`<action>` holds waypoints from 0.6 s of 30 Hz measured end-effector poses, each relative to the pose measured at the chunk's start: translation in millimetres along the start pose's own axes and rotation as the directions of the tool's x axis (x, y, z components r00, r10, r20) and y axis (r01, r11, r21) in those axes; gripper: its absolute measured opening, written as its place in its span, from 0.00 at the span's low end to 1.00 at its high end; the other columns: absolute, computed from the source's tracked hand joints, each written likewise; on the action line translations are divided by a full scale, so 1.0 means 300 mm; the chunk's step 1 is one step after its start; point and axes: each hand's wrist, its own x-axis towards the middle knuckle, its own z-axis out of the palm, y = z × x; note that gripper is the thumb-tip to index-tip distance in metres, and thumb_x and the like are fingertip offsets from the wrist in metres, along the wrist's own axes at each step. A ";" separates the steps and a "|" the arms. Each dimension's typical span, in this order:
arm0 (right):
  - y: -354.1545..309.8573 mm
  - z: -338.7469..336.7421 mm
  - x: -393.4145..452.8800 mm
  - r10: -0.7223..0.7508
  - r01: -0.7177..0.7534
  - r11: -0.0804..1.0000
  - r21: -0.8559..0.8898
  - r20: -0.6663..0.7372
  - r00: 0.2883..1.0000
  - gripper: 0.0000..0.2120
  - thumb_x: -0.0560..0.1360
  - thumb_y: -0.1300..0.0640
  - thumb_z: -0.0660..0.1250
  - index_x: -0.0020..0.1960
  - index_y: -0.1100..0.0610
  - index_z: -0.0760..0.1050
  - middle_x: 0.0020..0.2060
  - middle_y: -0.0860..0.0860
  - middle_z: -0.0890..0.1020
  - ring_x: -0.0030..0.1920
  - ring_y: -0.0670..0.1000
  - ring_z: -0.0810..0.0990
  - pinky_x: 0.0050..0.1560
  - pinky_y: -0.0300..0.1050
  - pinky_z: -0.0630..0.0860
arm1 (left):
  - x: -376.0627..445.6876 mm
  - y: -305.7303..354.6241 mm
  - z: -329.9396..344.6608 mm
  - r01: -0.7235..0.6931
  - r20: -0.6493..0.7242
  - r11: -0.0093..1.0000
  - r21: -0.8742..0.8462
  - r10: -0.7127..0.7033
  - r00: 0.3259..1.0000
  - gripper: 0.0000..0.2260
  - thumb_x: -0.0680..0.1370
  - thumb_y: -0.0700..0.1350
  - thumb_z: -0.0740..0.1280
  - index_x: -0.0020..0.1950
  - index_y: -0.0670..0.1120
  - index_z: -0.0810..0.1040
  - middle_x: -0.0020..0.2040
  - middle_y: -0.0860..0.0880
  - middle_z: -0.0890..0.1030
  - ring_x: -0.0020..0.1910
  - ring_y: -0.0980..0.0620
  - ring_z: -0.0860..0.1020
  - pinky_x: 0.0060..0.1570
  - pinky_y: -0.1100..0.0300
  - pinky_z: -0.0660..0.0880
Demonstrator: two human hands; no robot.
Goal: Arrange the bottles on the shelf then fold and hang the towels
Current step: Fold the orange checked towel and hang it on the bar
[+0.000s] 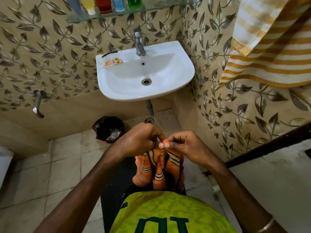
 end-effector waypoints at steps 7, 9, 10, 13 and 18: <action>0.060 -0.016 -0.015 0.097 -0.096 0.993 0.068 -0.013 0.995 0.10 0.71 0.52 0.76 0.48 0.57 0.85 0.45 0.56 0.87 0.48 0.54 0.86 0.54 0.56 0.81 | -0.006 0.002 -0.009 0.011 -0.113 1.000 -0.023 -0.014 0.993 0.01 0.76 0.46 0.73 0.46 0.51 0.84 0.37 0.57 0.82 0.37 0.63 0.80 0.36 0.68 0.72; 0.096 -0.021 -0.022 0.116 -0.115 0.992 0.046 -0.023 0.993 0.08 0.73 0.57 0.75 0.50 0.60 0.85 0.46 0.57 0.87 0.50 0.58 0.86 0.57 0.61 0.81 | -0.011 0.004 -0.019 0.013 -0.125 0.999 -0.048 -0.019 0.992 0.01 0.77 0.45 0.72 0.47 0.51 0.84 0.39 0.56 0.83 0.39 0.63 0.81 0.38 0.66 0.75; 0.113 -0.023 -0.027 0.126 -0.125 0.992 0.036 -0.029 0.992 0.07 0.74 0.59 0.75 0.50 0.61 0.85 0.46 0.58 0.87 0.50 0.59 0.86 0.58 0.62 0.81 | -0.013 0.004 -0.027 0.014 -0.127 0.998 -0.056 -0.021 0.992 0.02 0.77 0.45 0.72 0.47 0.50 0.84 0.41 0.56 0.84 0.40 0.62 0.82 0.39 0.65 0.77; 0.147 -0.025 -0.037 0.163 -0.161 0.986 0.034 -0.056 0.985 0.06 0.74 0.62 0.74 0.50 0.62 0.85 0.47 0.56 0.88 0.51 0.56 0.87 0.58 0.61 0.81 | -0.025 0.003 -0.051 0.029 -0.124 0.997 -0.071 -0.037 0.992 0.03 0.77 0.44 0.71 0.49 0.49 0.84 0.44 0.55 0.85 0.43 0.60 0.83 0.43 0.62 0.80; 0.174 -0.021 -0.036 0.156 -0.154 0.988 0.027 -0.085 0.984 0.08 0.73 0.58 0.75 0.50 0.61 0.85 0.47 0.55 0.87 0.51 0.54 0.86 0.59 0.59 0.81 | -0.041 -0.007 -0.075 0.055 -0.149 0.993 -0.109 -0.071 0.986 0.03 0.77 0.44 0.71 0.45 0.51 0.83 0.42 0.56 0.84 0.43 0.61 0.83 0.42 0.64 0.80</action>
